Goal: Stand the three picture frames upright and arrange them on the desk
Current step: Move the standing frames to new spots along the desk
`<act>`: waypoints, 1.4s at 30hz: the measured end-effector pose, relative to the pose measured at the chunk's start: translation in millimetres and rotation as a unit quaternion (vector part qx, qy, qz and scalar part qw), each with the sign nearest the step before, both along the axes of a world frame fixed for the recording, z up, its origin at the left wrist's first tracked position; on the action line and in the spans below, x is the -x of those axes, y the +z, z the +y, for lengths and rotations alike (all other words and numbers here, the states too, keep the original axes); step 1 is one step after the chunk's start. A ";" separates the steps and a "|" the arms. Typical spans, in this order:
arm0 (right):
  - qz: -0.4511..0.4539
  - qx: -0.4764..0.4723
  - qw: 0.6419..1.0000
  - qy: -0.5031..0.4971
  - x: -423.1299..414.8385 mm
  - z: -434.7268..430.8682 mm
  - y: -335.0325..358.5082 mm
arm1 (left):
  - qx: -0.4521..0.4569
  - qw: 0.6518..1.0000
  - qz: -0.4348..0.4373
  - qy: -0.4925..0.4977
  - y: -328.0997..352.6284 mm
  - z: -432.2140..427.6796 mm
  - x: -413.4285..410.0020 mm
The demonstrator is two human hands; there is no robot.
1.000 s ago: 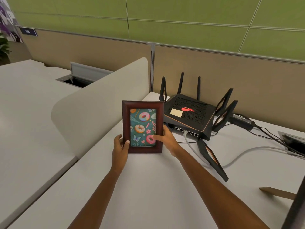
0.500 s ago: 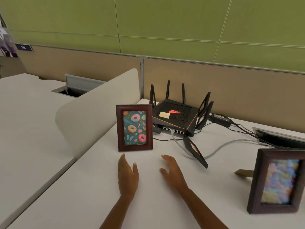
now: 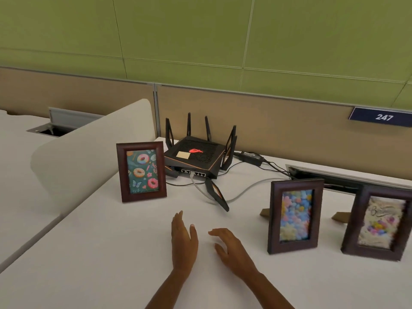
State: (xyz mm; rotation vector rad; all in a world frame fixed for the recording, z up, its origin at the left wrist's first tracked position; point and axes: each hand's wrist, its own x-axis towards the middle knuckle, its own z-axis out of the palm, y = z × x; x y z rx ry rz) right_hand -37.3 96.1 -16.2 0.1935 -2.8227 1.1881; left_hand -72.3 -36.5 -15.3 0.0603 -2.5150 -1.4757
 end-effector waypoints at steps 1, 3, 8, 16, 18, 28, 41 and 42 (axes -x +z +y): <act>0.007 -0.007 1.000 -0.005 -6.7 9.8 2.6 | 0.000 1.000 0.008 -0.011 2.5 10.6 -4.4; 0.026 -0.012 0.999 -0.016 -19.0 29.3 9.2 | 0.001 0.999 0.022 -0.039 7.4 32.7 -11.3; 0.102 -0.023 0.993 -0.049 -43.4 80.1 30.6 | -0.001 0.995 0.025 -0.099 17.3 87.3 -21.9; 0.183 0.083 0.957 -0.210 -56.0 158.9 54.3 | -0.071 0.979 -0.051 -0.185 30.7 155.4 -25.9; 0.201 0.140 0.935 -0.256 -55.0 174.0 56.8 | -0.094 0.971 -0.074 -0.206 32.8 163.4 -25.4; -0.068 0.264 0.936 -0.221 -31.2 221.7 48.0 | -0.150 0.954 -0.116 -0.234 35.4 175.2 -15.3; -0.156 0.408 0.888 -0.143 -4.2 230.0 55.0 | -0.291 0.922 -0.147 -0.208 38.7 187.6 0.8; -0.157 0.412 0.887 -0.139 -2.0 229.6 55.9 | -0.294 0.922 -0.149 -0.203 38.1 188.0 3.4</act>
